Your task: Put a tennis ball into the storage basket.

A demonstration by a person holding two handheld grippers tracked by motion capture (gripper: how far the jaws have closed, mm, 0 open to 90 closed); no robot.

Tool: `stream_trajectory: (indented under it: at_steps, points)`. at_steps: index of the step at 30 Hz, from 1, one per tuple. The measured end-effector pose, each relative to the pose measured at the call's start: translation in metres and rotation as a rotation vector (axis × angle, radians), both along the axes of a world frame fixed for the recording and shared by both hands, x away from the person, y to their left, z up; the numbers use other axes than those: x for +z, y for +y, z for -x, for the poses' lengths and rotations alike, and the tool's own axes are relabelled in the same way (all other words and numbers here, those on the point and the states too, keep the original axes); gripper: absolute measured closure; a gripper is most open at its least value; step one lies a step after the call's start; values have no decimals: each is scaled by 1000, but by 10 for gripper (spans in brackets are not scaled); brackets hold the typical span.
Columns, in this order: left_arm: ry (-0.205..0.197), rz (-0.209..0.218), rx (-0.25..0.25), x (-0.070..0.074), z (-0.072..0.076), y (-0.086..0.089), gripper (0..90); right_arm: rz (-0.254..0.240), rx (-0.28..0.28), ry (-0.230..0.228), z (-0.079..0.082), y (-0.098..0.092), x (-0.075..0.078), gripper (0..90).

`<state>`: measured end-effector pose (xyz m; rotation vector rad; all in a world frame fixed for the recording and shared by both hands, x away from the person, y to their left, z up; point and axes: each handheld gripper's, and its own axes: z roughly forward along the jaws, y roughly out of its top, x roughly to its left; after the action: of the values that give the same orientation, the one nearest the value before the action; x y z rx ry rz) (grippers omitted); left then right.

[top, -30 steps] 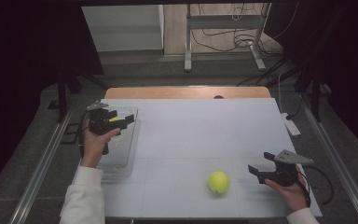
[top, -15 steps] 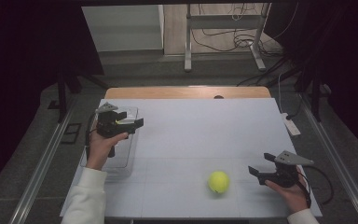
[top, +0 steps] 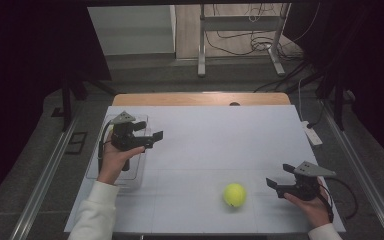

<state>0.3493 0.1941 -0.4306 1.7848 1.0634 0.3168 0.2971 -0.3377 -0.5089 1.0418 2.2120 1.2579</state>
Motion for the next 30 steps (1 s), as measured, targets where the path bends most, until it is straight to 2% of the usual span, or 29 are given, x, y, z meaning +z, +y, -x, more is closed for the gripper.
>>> stream_trajectory:
  at_steps: [20, 30]
  points:
    - [-6, -42, -66, -1, 6, -20, 142, 5, 2, -2, -1, 1, 0, 124]
    - [11, -53, -101, -5, 7, -32, 143, -7, 3, -3, -2, 1, 0, 124]
